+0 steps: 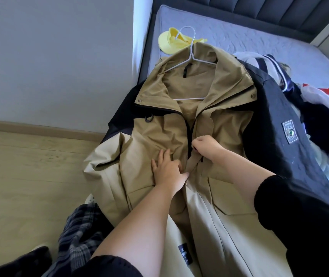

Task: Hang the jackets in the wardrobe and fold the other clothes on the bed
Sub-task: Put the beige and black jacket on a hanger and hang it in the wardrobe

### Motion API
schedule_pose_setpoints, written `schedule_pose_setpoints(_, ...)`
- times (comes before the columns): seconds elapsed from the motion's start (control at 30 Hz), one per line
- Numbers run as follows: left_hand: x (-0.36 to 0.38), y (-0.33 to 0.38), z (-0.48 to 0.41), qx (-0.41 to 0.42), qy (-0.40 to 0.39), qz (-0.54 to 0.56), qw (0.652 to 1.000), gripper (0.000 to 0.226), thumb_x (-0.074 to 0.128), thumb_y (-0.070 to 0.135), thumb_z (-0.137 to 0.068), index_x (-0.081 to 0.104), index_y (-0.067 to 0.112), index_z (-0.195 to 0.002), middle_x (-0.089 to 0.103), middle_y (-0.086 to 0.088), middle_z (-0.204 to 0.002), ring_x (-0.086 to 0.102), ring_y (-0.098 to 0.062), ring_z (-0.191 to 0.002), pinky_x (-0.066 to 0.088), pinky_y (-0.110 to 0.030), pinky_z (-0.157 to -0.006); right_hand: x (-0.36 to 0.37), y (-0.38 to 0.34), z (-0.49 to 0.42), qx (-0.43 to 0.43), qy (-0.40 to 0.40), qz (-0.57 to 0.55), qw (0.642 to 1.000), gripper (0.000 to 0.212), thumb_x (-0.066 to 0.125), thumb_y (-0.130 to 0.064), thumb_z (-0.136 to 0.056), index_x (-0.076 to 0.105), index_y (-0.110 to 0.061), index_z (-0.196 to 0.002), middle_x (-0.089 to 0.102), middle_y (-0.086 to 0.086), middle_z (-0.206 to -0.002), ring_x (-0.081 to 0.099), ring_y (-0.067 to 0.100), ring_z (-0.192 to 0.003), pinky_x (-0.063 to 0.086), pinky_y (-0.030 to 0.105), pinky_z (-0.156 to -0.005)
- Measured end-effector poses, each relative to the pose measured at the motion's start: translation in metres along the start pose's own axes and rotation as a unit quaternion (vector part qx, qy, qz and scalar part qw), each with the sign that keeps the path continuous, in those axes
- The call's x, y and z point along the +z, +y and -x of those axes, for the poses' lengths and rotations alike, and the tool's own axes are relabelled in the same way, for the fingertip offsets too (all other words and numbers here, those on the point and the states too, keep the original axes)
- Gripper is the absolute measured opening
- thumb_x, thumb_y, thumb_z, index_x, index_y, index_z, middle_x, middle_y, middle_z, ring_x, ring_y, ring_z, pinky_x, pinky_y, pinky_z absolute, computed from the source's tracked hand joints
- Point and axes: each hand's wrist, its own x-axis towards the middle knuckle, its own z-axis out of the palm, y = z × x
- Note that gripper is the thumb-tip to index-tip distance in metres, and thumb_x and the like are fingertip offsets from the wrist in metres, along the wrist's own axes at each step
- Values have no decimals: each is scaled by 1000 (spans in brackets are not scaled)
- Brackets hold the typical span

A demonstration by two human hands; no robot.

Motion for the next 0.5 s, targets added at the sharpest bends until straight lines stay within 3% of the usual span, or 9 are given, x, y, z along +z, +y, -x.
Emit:
schedule_pose_setpoints(0.1, 2, -2, 0, 15, 1, -13, 1000, 25, 69, 42, -80, 51, 27, -72, 18, -1, -157, 0, -18, -146, 0, -49, -116, -5, -11, 10, -25, 52, -85, 995, 36, 43, -14, -89, 45, -12, -53, 48, 3, -49, 40, 18, -46, 35, 24, -48)
schedule_pose_setpoints(0.3, -5, -5, 1, 23, -7, -2, 1000, 16, 62, 37, -87, 53, 26, -79, 15, 0, -159, 7, -18, -146, 3, -45, -118, -12, -48, 22, 14, 6, -316, 948, 35, 45, -16, -99, 53, -11, -66, 51, 3, -55, 44, 11, -36, 40, 20, -39)
schedule_pose_setpoints(0.37, -4, -8, 2, 27, -9, -18, 999, 13, 60, 35, -88, 58, 22, -85, 10, 2, -160, 5, -17, -146, 3, -43, -118, -16, -59, 24, 9, 7, -344, 939, 35, 45, -16, -100, 53, -10, -67, 50, 3, -57, 45, 11, -37, 42, 19, -38)
schedule_pose_setpoints(0.5, -6, -12, 4, 32, -14, -35, 999, 16, 61, 30, -89, 52, 21, -79, 6, 5, -160, 3, -14, -147, 3, -37, -118, -30, -87, 24, -27, 42, -380, 924, 35, 47, -18, -99, 54, -11, -66, 51, 1, -55, 45, 10, -40, 43, 21, -41)
